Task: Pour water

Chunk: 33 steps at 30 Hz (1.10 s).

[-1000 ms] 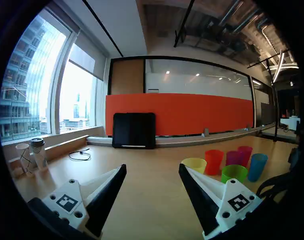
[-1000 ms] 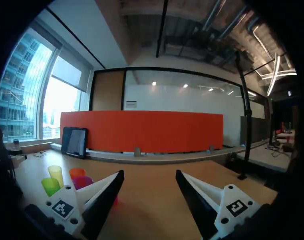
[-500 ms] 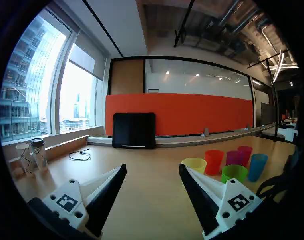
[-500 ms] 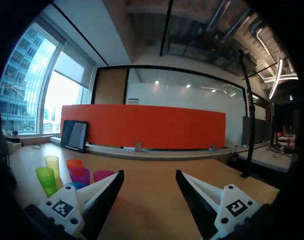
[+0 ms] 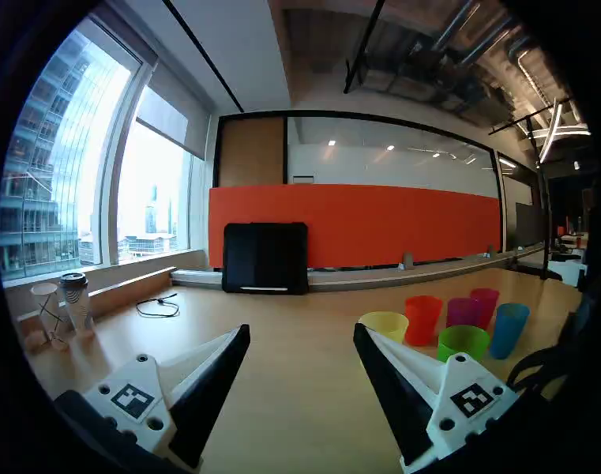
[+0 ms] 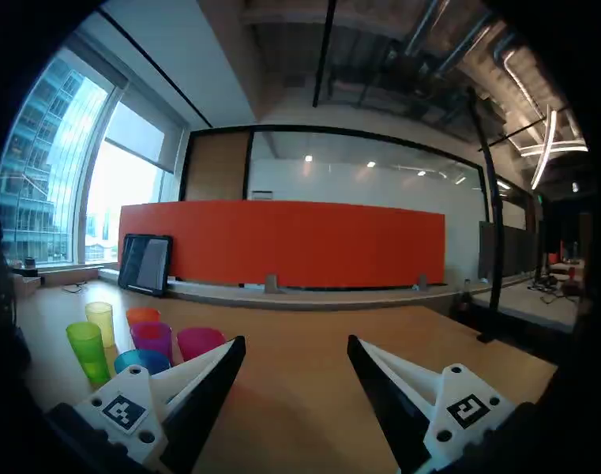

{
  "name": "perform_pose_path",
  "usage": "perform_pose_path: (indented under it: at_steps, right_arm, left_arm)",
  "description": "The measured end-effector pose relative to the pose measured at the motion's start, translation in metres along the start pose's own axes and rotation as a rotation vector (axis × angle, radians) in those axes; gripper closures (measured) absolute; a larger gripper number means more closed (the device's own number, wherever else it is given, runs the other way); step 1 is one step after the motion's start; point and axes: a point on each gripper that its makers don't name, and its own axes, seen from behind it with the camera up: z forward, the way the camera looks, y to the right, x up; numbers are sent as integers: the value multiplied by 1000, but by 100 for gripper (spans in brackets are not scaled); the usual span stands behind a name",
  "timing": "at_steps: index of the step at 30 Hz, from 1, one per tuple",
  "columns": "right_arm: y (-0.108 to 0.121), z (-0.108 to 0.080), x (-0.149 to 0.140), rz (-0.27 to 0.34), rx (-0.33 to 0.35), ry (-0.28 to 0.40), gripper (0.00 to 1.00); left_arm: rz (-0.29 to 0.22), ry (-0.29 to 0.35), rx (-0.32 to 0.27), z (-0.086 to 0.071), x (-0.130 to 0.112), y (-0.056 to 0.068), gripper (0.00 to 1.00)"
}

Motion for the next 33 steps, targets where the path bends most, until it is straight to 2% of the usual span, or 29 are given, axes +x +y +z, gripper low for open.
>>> perform_pose_path:
  at_steps: [9, 18, 33]
  right_arm:
    - [3, 2, -7, 4, -3, -12, 0]
    - [6, 2, -7, 35, 0, -15, 0]
    - [7, -2, -7, 36, 1, -15, 0]
  left_arm:
    - [0, 0, 0, 0, 0, 1, 3]
    - [1, 0, 0, 0, 0, 1, 3]
    - [1, 0, 0, 0, 1, 0, 3]
